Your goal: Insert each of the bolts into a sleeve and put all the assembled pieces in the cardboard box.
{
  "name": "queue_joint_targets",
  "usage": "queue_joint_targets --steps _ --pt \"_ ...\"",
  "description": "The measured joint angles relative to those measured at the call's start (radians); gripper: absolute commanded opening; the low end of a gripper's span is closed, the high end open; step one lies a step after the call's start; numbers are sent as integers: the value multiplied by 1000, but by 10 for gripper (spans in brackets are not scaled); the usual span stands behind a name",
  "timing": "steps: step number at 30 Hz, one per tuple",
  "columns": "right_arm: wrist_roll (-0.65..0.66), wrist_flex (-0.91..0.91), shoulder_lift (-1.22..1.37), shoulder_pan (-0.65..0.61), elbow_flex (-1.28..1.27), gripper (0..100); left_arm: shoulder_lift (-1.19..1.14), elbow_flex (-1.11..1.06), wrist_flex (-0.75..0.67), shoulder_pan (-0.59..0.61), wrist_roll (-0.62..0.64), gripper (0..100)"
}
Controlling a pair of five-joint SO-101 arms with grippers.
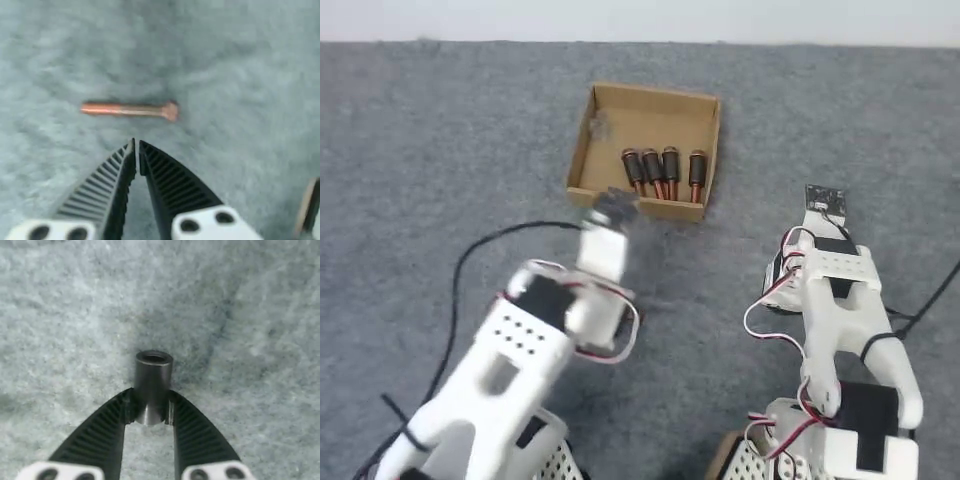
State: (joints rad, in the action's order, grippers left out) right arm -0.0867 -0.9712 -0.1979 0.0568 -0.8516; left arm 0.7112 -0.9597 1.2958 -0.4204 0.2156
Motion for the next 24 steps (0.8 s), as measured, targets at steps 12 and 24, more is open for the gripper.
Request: queue_joint_targets --steps 12,24 --pt "0 0 0 0 0 7 -152 -94 -115 -140 75 13" --pt "0 0 0 0 0 7 -528 17 -281 -140 81 12"
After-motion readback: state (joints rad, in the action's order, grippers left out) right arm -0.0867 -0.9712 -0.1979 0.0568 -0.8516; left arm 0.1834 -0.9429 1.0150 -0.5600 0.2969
